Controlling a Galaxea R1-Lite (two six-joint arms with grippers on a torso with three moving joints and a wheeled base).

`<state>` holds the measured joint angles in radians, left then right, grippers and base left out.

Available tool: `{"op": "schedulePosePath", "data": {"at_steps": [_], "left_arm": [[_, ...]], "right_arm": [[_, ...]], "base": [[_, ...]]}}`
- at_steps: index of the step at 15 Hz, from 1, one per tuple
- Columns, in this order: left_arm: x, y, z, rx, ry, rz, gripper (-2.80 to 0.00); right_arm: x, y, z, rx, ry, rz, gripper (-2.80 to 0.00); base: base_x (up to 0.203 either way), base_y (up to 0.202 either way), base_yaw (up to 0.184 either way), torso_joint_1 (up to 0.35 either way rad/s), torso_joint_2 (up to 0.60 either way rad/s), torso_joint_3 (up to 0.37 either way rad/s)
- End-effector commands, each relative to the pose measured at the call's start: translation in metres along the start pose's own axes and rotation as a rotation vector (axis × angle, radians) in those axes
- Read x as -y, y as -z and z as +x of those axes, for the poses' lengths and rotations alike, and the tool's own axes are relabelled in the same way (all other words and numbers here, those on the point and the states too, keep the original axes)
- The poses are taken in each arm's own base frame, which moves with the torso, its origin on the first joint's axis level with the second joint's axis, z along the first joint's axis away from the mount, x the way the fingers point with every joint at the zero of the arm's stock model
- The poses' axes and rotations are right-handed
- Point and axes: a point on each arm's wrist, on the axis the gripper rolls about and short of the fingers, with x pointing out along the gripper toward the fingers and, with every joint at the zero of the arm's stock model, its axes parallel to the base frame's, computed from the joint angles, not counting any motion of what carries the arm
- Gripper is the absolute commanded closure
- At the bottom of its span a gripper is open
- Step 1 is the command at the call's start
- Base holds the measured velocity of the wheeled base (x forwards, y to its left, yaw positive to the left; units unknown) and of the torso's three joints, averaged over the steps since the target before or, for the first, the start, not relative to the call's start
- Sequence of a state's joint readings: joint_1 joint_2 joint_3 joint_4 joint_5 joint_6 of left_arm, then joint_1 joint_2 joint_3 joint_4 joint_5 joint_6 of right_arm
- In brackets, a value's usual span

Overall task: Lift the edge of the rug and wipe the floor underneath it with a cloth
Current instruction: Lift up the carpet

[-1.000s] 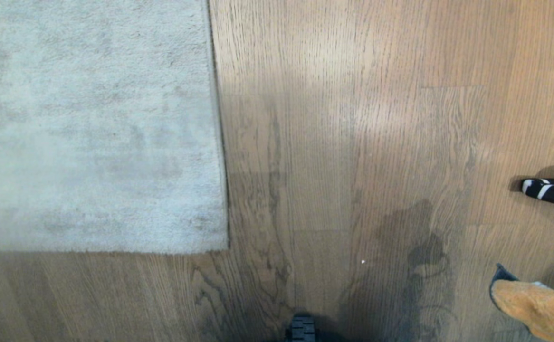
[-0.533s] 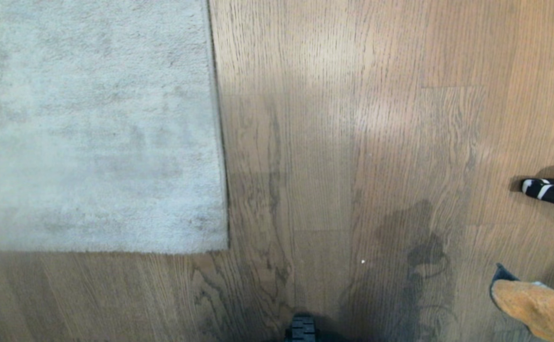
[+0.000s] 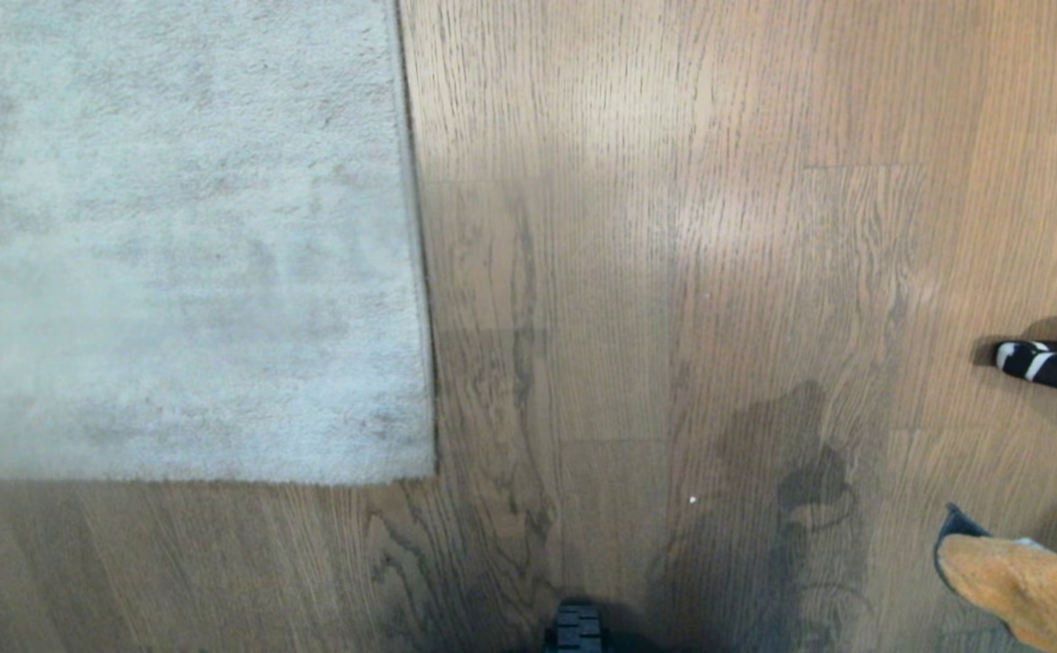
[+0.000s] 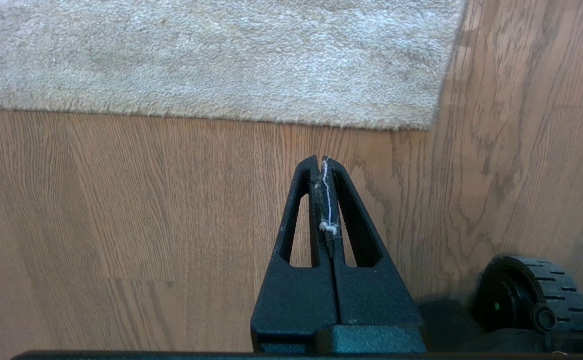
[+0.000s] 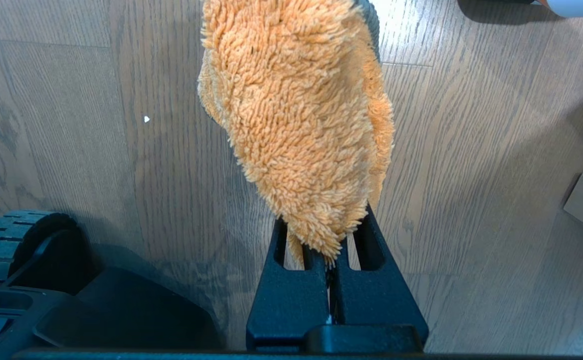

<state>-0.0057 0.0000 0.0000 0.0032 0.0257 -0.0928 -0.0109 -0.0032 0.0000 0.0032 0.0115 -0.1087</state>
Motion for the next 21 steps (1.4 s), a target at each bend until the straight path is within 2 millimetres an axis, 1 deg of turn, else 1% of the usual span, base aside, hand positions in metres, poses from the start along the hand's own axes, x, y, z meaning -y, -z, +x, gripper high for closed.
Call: {"op": "schedulePosePath", "data": {"at_steps": [1,21], "left_arm": [[0.0,0.0,0.0,0.0,0.0,-0.001,0.0],[0.0,0.0,0.0,0.0,0.0,-0.001,0.0]], "right_arm": [[0.0,-0.0001,0.0002,-0.003,-0.001,-0.002,0.0],[0.0,-0.0001,0.0002,-0.003,-0.001,0.0,0.0]], "base": [[0.0,0.0,0.0,0.0,0.0,0.0],[0.0,0.0,0.0,0.0,0.0,0.0]]}}
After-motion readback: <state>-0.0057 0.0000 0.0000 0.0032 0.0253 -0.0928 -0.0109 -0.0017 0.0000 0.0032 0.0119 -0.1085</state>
